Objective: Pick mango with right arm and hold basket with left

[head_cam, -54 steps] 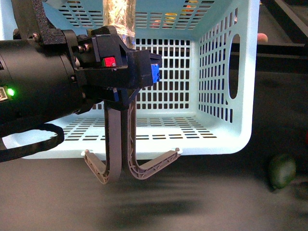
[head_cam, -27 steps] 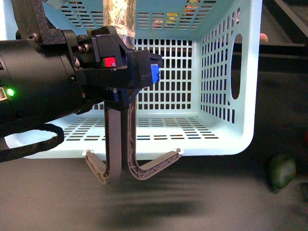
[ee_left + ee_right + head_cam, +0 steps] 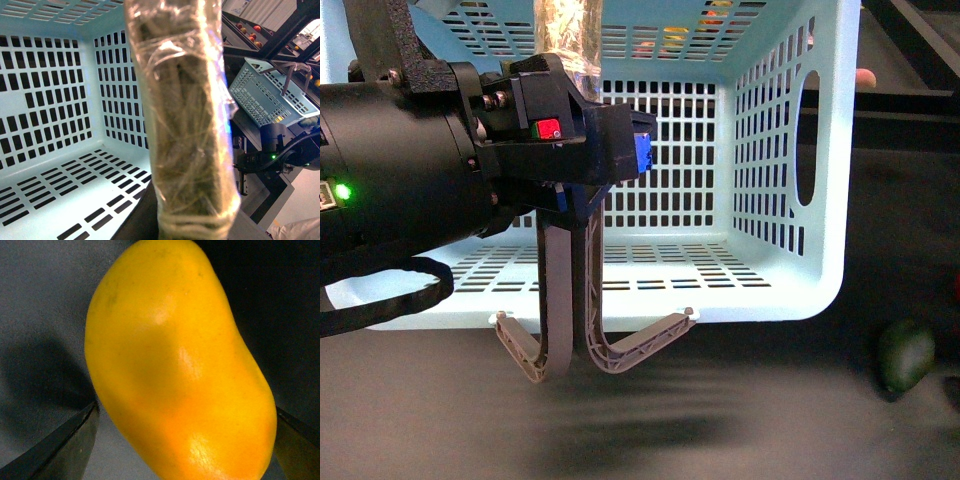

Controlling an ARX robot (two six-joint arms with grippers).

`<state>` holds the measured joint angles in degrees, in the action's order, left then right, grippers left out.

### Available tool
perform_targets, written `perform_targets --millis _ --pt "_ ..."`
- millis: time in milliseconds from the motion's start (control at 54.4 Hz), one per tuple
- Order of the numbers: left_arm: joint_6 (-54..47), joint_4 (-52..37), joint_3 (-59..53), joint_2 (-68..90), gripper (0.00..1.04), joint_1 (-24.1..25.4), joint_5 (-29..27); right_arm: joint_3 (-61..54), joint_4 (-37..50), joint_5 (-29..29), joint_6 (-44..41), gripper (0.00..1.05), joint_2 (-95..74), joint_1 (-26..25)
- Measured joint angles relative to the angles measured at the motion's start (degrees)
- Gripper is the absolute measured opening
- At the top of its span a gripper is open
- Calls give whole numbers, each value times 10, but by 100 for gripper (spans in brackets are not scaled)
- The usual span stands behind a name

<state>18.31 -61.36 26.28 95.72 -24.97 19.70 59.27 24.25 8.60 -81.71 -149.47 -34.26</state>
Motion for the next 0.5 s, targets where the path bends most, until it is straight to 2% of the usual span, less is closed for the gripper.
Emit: perform_targets --millis 37,147,220,496 --pt "0 0 0 0 9 0 0 0 1 0 1 93 0 0" --pt "0 0 0 0 9 0 0 0 7 -2 6 73 0 -2" --pt "0 0 0 0 9 0 0 -3 18 4 13 64 0 -4" --pt "0 0 0 0 9 0 0 -31 30 43 52 60 23 -2"
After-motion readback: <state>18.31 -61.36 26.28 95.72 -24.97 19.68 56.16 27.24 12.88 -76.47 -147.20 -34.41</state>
